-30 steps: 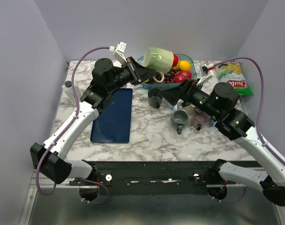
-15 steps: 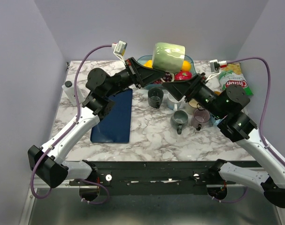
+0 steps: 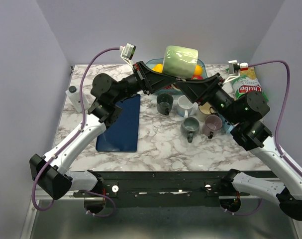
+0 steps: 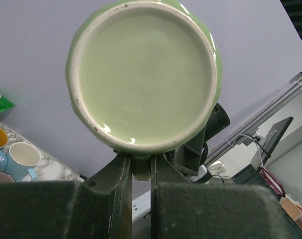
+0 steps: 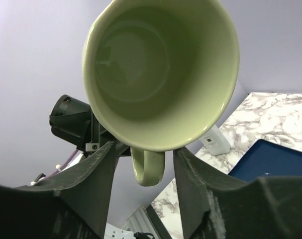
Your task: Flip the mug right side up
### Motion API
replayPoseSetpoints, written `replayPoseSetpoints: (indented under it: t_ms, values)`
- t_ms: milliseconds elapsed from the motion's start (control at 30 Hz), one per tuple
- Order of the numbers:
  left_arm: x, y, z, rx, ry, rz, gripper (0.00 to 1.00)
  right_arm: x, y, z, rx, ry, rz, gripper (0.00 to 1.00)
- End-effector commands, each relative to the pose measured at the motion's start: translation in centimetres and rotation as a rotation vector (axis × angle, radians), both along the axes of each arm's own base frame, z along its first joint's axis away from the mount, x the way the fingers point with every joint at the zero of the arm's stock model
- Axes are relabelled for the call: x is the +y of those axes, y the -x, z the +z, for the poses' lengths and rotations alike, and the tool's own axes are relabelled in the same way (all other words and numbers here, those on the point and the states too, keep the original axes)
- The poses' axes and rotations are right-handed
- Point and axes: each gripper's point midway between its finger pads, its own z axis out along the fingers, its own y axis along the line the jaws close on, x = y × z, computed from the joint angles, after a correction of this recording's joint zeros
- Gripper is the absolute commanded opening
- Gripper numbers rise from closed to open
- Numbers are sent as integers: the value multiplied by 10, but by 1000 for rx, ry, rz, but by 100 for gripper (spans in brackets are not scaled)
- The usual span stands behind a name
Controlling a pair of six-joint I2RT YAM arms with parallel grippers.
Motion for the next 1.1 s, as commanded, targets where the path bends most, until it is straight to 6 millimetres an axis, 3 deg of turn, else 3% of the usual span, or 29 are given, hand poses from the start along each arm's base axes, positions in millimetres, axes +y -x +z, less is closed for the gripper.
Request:
replayPoseSetpoints:
  t_ms: [0,333,367,567,667,700,767,800,833,900,1033,1067]
  values:
    - [8,19,28,-98,67,-26,0,2,1,10,-39,-21,16,51]
    - [7,16,22,-73,54,-14,0,0,1,7,-31,-22,13,12]
    - [7,15,21,-68,52,-13,0,0,0,6,-30,-21,10,3]
    - [4,11,10,-50,29,-7,0,-5,2,6,-33,-20,-6,1]
    - [3,6,1,-48,-14,22,19,-9,-1,4,-19,2,-35,1]
    - [3,4,-2,-49,-29,33,41,-9,-3,-4,5,28,-44,1]
    - [5,-6,-17,-36,-98,96,62,-15,-6,-5,16,52,-82,1]
    - [5,-10,-23,-29,-128,120,80,-17,-8,-17,49,96,-98,1]
    - [8,-22,-40,7,-196,189,86,-19,-10,-21,64,116,-115,1]
    - [15,-31,-54,34,-264,264,97,-28,-13,-29,104,168,-166,1]
    - [45,-53,-107,129,-500,465,99,-46,-19,-44,152,256,-262,1]
    - [61,-63,-114,135,-545,572,99,-49,-22,-49,165,280,-279,1]
